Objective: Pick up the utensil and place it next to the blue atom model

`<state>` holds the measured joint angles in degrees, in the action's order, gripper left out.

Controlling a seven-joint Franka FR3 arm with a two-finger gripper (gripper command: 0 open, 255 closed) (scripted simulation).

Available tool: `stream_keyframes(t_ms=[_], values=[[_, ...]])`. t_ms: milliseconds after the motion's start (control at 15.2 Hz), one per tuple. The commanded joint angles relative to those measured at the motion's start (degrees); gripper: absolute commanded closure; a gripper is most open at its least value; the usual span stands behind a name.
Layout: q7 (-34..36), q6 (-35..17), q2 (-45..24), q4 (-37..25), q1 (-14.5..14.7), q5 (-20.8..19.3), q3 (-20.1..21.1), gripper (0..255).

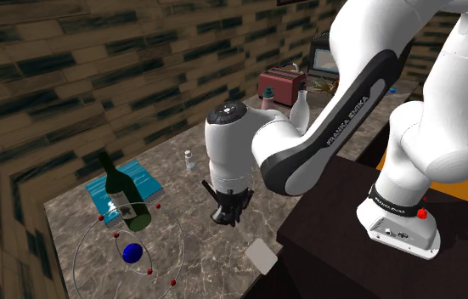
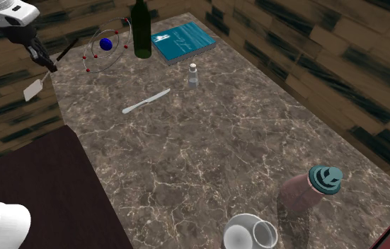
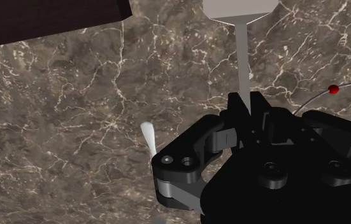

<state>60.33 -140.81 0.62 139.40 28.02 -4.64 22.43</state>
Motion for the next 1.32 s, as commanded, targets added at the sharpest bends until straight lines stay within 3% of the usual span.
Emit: stream_keyframes(t_ms=[0, 1254], values=[[0.87, -1.63, -1.25, 0.49, 0.01, -0.95, 0.04, 255], [11.41, -15.19, -15.94, 0.96, 2.33, -14.76, -4.35, 255]])
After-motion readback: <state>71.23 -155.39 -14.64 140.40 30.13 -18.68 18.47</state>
